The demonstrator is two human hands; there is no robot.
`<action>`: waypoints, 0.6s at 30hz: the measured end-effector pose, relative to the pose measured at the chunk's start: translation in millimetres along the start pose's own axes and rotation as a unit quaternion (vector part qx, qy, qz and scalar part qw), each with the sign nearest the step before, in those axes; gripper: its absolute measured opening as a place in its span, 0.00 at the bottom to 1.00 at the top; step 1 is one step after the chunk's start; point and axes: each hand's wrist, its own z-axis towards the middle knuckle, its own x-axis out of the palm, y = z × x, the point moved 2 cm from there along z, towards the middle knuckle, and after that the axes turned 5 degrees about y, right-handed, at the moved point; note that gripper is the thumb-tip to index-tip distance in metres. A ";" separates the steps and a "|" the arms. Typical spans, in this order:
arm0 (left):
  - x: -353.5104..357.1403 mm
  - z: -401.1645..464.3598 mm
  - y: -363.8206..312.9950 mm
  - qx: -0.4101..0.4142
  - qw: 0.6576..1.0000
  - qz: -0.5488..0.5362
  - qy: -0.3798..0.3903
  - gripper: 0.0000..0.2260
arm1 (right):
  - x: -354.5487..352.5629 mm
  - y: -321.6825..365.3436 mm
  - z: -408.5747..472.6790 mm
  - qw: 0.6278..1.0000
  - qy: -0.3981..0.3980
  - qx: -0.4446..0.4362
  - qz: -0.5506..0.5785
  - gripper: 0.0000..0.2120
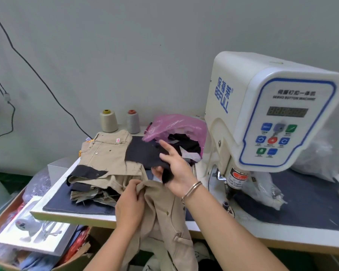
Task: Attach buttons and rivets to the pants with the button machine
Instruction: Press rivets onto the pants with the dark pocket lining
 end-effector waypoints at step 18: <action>-38.0 -8.7 -70.4 0.128 0.943 -0.209 0.227 0.17 | -63.1 -29.8 -131.6 0.992 -0.030 -0.042 -0.111 0.19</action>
